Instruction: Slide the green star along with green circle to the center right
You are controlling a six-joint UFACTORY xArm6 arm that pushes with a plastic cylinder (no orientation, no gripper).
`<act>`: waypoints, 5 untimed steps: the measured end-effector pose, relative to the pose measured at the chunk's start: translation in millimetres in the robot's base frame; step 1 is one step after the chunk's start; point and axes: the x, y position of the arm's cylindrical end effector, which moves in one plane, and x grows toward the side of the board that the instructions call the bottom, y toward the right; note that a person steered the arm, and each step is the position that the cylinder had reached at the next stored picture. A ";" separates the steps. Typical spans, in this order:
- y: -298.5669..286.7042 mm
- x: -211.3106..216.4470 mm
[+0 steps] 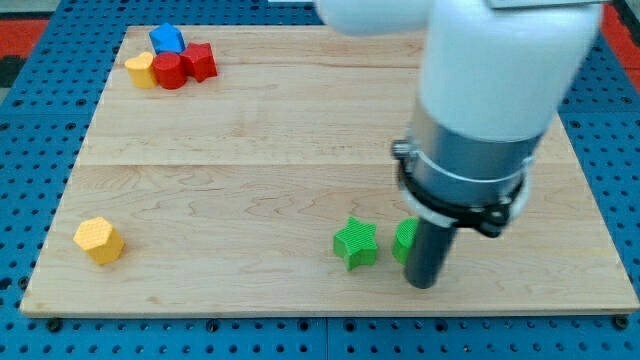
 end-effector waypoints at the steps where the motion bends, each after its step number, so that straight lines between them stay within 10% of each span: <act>1: 9.6 -16.1; 3: 41.0 -11.2; 5: -85.6 28.2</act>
